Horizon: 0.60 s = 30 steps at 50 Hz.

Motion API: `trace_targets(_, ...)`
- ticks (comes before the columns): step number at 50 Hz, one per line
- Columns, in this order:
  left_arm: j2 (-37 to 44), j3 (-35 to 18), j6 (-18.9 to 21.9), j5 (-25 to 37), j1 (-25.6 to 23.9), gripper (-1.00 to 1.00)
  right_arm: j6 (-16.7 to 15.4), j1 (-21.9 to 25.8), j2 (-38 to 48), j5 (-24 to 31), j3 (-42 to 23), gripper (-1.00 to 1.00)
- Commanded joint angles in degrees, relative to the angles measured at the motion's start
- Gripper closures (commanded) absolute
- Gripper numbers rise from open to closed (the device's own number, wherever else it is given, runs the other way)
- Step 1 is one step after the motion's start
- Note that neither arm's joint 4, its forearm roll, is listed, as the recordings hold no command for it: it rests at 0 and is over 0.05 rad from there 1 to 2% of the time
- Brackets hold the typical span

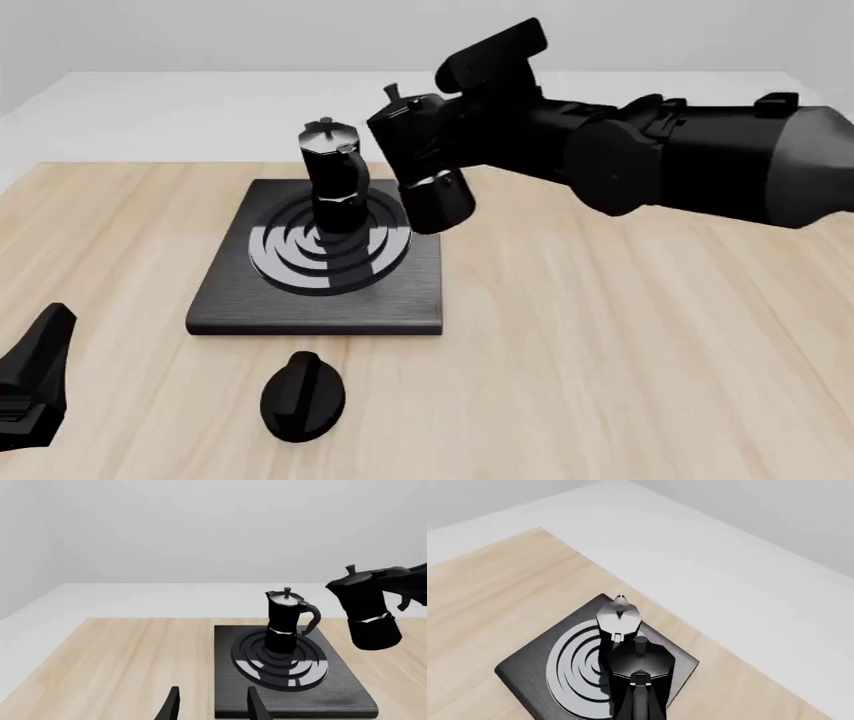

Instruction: Put both moka pots on the stove.

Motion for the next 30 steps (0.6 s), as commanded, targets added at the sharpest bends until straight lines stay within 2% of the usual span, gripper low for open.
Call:
trace_targets(1,0.0,0.0,0.0,0.0,0.0,-1.00,0.8,2.6,1.3,-0.8,-3.1,1.00)
trace_targets(30,0.0,0.0,0.0,0.0,0.0,-1.00,0.8,7.8,8.4,1.7,-11.2,1.00)
